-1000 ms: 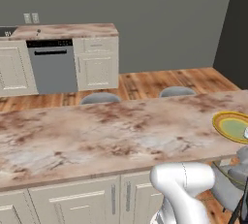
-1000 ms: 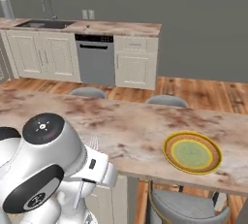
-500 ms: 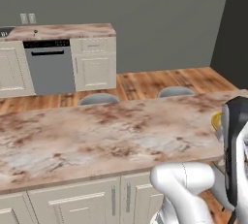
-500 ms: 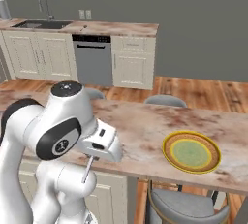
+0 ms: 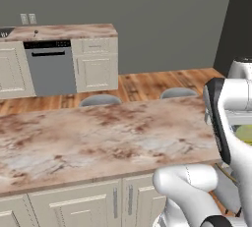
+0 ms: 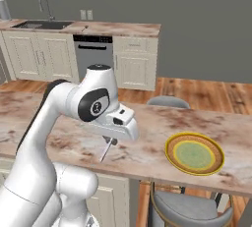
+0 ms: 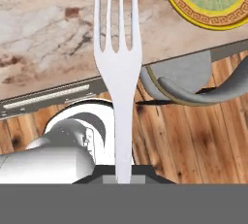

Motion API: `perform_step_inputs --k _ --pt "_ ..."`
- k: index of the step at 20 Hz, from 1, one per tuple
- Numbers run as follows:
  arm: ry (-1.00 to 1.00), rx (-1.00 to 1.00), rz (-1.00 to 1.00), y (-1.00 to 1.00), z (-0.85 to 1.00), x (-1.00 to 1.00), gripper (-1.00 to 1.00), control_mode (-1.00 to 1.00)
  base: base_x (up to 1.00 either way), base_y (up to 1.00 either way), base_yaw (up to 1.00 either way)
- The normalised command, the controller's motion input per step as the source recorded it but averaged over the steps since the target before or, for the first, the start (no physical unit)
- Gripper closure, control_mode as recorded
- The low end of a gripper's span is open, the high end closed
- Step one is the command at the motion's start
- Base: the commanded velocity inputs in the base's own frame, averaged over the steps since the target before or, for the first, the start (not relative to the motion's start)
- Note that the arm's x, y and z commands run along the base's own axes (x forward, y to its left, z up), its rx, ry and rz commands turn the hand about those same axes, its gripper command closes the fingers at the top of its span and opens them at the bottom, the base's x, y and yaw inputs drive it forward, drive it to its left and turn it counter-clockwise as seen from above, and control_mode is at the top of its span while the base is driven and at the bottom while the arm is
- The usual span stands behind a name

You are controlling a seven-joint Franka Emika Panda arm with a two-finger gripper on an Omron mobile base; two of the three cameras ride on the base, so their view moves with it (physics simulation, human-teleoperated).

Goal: Take the fork and place it on the left side of the plate. Then take the spoon and place it on the right side of the plate. Make sure they're directly next to the plate.

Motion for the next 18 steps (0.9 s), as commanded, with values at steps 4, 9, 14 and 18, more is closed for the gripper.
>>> perform_step_inputs --k 4,9,14,18 --pt "0.04 0.0 0.0 -0.46 -0.73 0.37 1.0 -1.0 0.0 0.0 0.0" --pt "0.0 -0.01 0.02 -0.16 -0.65 0.18 1.0 -1.0 0.0 0.0 0.0" --pt "0.04 0.0 0.03 -0.03 -0.37 0.31 1.0 -1.0 0.0 0.0 0.0" --pt "0.04 0.0 0.01 0.0 -0.22 0.63 1.0 -1.0 0.0 0.0 0.0"
